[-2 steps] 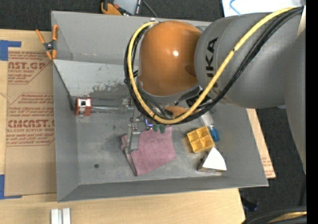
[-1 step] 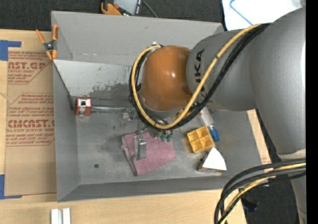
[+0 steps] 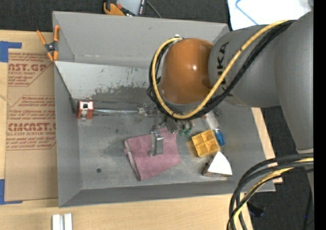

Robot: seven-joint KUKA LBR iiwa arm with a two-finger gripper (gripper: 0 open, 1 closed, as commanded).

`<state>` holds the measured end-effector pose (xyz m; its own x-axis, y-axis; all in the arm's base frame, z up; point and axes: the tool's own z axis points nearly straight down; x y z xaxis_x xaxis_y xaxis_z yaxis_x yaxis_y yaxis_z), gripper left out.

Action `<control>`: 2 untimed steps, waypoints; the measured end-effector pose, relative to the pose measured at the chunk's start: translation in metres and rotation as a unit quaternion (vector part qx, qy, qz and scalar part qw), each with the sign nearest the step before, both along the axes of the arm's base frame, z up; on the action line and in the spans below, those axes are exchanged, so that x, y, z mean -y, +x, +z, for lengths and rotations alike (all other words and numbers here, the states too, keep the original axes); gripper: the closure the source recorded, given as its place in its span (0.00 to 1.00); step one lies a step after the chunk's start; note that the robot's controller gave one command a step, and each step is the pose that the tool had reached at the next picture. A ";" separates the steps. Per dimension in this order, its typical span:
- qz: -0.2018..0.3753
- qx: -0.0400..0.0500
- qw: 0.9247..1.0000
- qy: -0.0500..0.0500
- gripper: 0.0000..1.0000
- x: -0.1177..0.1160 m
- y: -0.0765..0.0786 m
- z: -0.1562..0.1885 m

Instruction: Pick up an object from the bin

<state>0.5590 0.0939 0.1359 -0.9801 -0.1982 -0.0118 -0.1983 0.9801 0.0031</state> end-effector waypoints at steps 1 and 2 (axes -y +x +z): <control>-0.053 -0.006 0.999 -0.001 0.00 0.009 -0.005 -0.035; 0.041 0.001 0.999 0.000 0.00 -0.003 0.015 -0.066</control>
Offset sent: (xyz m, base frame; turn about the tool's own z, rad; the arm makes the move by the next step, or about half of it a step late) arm 0.0150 0.0018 -0.0659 -0.0820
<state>0.5738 0.0966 0.0700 -0.9603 -0.2787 -0.0131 -0.2787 0.9604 0.0030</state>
